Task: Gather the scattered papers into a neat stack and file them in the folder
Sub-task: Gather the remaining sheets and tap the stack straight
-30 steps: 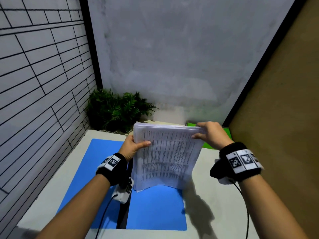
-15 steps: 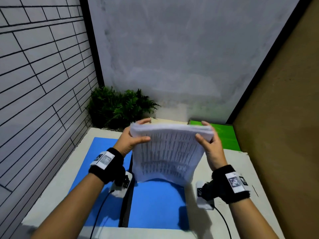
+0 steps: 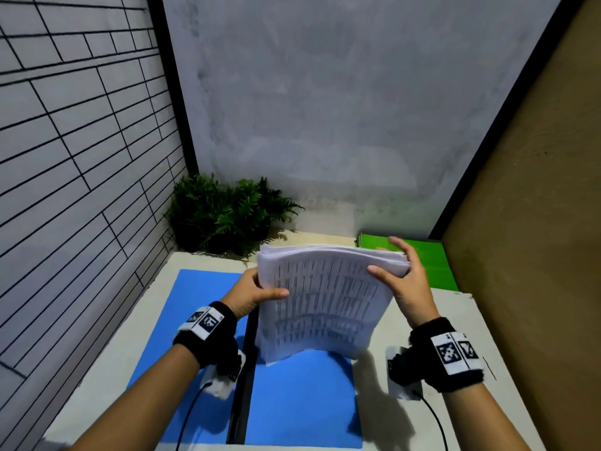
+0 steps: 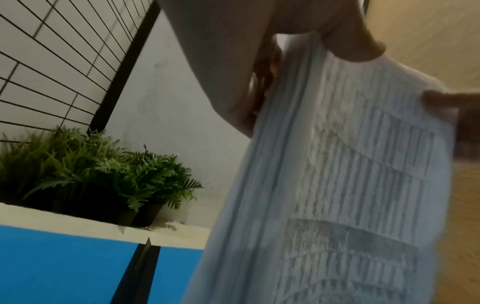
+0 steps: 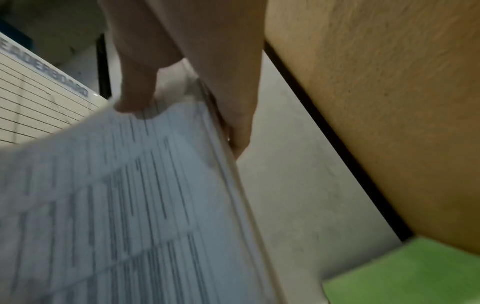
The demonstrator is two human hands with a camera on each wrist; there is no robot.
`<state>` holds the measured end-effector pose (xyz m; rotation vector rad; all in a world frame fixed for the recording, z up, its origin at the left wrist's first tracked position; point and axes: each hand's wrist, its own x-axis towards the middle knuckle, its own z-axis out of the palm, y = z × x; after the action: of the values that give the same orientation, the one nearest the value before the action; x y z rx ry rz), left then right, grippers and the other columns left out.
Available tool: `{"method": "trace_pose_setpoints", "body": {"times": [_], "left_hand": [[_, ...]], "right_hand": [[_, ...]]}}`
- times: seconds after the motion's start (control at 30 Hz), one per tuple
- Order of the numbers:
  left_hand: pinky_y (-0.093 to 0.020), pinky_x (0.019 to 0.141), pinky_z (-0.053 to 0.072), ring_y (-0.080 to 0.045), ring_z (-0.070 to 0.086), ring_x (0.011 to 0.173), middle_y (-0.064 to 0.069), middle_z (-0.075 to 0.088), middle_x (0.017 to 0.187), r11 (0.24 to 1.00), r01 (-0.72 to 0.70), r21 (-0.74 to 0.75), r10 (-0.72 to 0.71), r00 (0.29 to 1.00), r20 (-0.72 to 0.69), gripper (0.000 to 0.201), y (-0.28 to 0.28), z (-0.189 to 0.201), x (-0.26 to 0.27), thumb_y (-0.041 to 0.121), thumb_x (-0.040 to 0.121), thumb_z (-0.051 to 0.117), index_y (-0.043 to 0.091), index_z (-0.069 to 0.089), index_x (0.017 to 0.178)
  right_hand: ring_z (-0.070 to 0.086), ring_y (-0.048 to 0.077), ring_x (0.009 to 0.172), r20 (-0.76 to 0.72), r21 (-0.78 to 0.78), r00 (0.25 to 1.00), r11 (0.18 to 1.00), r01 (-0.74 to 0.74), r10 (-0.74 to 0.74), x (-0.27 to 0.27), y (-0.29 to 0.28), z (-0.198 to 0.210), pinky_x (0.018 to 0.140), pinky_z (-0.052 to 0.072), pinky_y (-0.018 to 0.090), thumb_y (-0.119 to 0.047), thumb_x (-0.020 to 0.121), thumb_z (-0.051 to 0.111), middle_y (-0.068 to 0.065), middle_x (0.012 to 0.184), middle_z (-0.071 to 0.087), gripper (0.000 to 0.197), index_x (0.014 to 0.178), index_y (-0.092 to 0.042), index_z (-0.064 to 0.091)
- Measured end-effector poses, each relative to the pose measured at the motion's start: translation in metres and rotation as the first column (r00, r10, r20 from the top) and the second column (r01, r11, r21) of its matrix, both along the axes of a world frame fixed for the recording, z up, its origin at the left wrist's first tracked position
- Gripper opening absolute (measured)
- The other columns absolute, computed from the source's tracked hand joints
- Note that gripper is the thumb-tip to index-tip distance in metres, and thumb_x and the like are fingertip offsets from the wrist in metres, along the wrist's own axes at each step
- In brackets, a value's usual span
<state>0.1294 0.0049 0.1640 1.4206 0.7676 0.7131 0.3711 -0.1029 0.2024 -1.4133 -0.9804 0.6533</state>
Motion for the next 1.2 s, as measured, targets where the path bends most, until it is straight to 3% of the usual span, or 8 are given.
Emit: {"method": "trace_pose_setpoints", "body": {"times": [0.13, 0.2, 0.27, 0.53, 0.8, 0.97, 1.07, 1.2], "left_hand": [[-0.013, 0.064, 0.054, 0.000, 0.069, 0.081, 0.016, 0.076, 0.081, 0.998, -0.040, -0.050, 0.039, 0.999, -0.024, 0.077, 0.002, -0.009, 0.005, 0.057, 0.023, 0.085, 0.025, 0.065, 0.090], [-0.012, 0.061, 0.054, 0.002, 0.069, 0.079, 0.016, 0.075, 0.079, 0.998, -0.043, -0.055, 0.042, 0.999, -0.022, 0.078, 0.003, -0.009, 0.006, 0.056, 0.022, 0.085, 0.026, 0.064, 0.090], [-0.011, 0.060, 0.053, 0.004, 0.068, 0.078, 0.017, 0.075, 0.078, 0.998, -0.032, -0.052, 0.030, 0.999, -0.031, 0.076, 0.004, -0.010, 0.008, 0.052, 0.022, 0.086, 0.027, 0.063, 0.090], [-0.014, 0.063, 0.050, 0.003, 0.068, 0.073, 0.017, 0.074, 0.072, 0.994, -0.082, -0.065, 0.077, 0.994, -0.076, 0.024, 0.007, -0.014, 0.012, 0.010, 0.071, 0.073, 0.024, 0.062, 0.088], [-0.024, 0.072, 0.054, 0.000, 0.068, 0.073, 0.014, 0.074, 0.071, 0.990, -0.100, -0.099, 0.094, 0.994, -0.059, 0.020, 0.010, -0.018, 0.010, 0.011, 0.072, 0.073, 0.020, 0.063, 0.087], [-0.031, 0.081, 0.055, -0.010, 0.069, 0.085, 0.003, 0.074, 0.088, 0.987, -0.081, -0.139, 0.076, 0.996, -0.041, 0.067, 0.015, -0.022, 0.005, 0.039, 0.034, 0.087, 0.018, 0.064, 0.094], [-0.036, 0.082, 0.054, -0.016, 0.069, 0.089, -0.001, 0.074, 0.091, 0.981, -0.079, -0.177, 0.070, 0.996, -0.058, 0.078, 0.014, -0.029, 0.006, 0.038, 0.027, 0.089, 0.014, 0.064, 0.097], [-0.035, 0.083, 0.055, -0.014, 0.068, 0.079, 0.009, 0.074, 0.069, 0.984, -0.120, -0.135, 0.108, 0.990, -0.095, 0.034, 0.006, -0.029, 0.016, -0.004, 0.061, 0.077, 0.013, 0.063, 0.087]], "right_hand": [[0.028, 0.018, 0.136, 0.605, 0.169, 0.737, 0.953, 0.252, -0.302, -0.010, -0.011, 0.029, 0.113, 0.022, 0.037, -0.044, 0.078, 0.061, 0.011, 0.151, 0.029, 0.084, 0.143, -0.012, 0.020], [0.004, 0.020, 0.144, 0.910, -0.048, 0.412, 0.978, 0.203, -0.041, -0.016, -0.012, 0.042, 0.114, 0.011, 0.047, -0.070, 0.077, 0.033, 0.006, 0.157, 0.008, 0.093, 0.146, -0.014, 0.007], [-0.010, 0.018, 0.144, 0.893, -0.419, 0.272, 0.882, 0.215, 0.358, -0.016, -0.010, 0.041, 0.115, 0.007, 0.054, -0.072, 0.077, 0.032, 0.000, 0.158, -0.006, 0.095, 0.146, -0.018, -0.003], [-0.010, 0.023, 0.143, 0.906, -0.340, 0.338, 0.913, 0.225, 0.255, -0.017, 0.001, 0.043, 0.113, 0.009, 0.060, -0.053, 0.082, 0.052, 0.006, 0.158, -0.004, 0.093, 0.146, -0.010, 0.000], [0.001, 0.023, 0.145, 0.875, -0.423, 0.336, 0.889, 0.178, 0.349, -0.006, 0.011, 0.040, 0.115, 0.013, 0.052, -0.049, 0.081, 0.056, 0.000, 0.157, 0.011, 0.081, 0.145, -0.021, 0.014], [0.058, 0.015, 0.101, 0.331, -0.161, 0.936, 0.985, -0.065, 0.116, 0.015, 0.012, 0.019, 0.083, 0.041, 0.005, -0.013, 0.064, 0.080, 0.004, 0.107, 0.060, 0.054, 0.112, -0.020, 0.055], [0.067, 0.004, 0.084, -0.150, -0.226, 0.969, 0.947, -0.228, 0.198, 0.018, 0.009, -0.021, 0.090, 0.052, 0.025, -0.028, 0.042, 0.089, -0.004, 0.096, 0.071, 0.067, 0.102, -0.020, 0.060], [0.066, 0.020, 0.099, -0.141, -0.236, 0.974, 0.950, -0.206, 0.176, -0.008, 0.001, -0.052, 0.100, 0.045, 0.050, -0.013, 0.066, 0.075, 0.010, 0.108, 0.069, 0.039, 0.102, -0.019, 0.062]]}}
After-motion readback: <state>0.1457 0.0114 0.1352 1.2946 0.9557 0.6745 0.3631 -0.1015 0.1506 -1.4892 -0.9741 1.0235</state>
